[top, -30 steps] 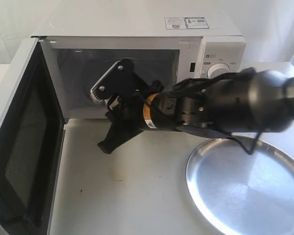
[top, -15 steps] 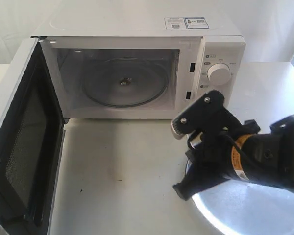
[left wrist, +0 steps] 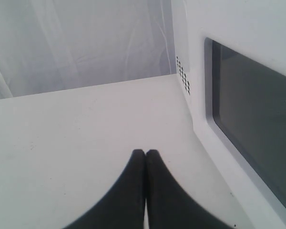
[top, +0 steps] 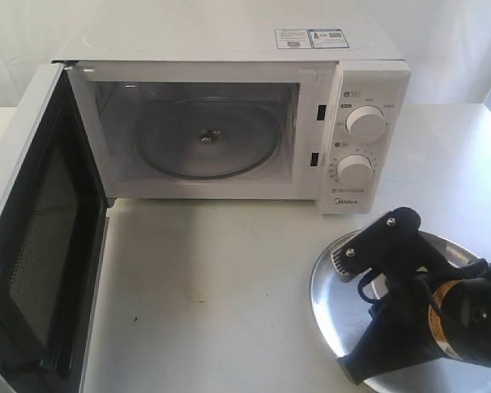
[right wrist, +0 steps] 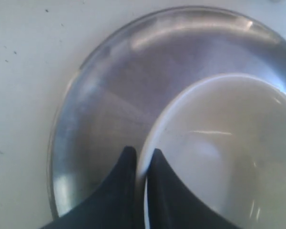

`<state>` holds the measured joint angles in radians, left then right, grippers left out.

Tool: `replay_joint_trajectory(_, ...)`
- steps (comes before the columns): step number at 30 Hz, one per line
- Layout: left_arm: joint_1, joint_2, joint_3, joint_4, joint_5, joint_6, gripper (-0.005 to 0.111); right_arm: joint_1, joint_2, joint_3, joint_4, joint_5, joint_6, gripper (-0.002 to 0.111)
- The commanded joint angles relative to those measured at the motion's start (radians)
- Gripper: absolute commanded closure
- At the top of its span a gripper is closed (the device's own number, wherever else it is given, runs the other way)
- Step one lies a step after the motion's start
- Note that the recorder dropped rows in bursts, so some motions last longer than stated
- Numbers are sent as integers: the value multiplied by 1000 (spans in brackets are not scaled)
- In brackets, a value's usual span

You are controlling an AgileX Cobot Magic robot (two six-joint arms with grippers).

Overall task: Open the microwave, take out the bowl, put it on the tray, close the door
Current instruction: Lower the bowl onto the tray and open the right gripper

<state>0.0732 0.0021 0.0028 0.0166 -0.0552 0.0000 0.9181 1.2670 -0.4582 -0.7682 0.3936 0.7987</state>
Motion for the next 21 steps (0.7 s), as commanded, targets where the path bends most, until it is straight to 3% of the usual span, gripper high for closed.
replay_joint_trajectory(1, -4, -2, -3, -10, -4, 0, 107, 0, -6, 25, -21, 27, 24, 108)
replay_joint_trajectory(14, -4, -2, -3, -10, -4, 0, 107, 0, 37, 41, -126, -36, 137, 108)
replay_joint_trajectory(19, -4, -2, -3, -10, -4, 0, 107, 0, 37, 41, -130, -83, 146, 88)
replay_joint_trajectory(21, -4, -2, -3, -10, -4, 0, 107, 0, 37, 41, -130, -102, 146, 85)
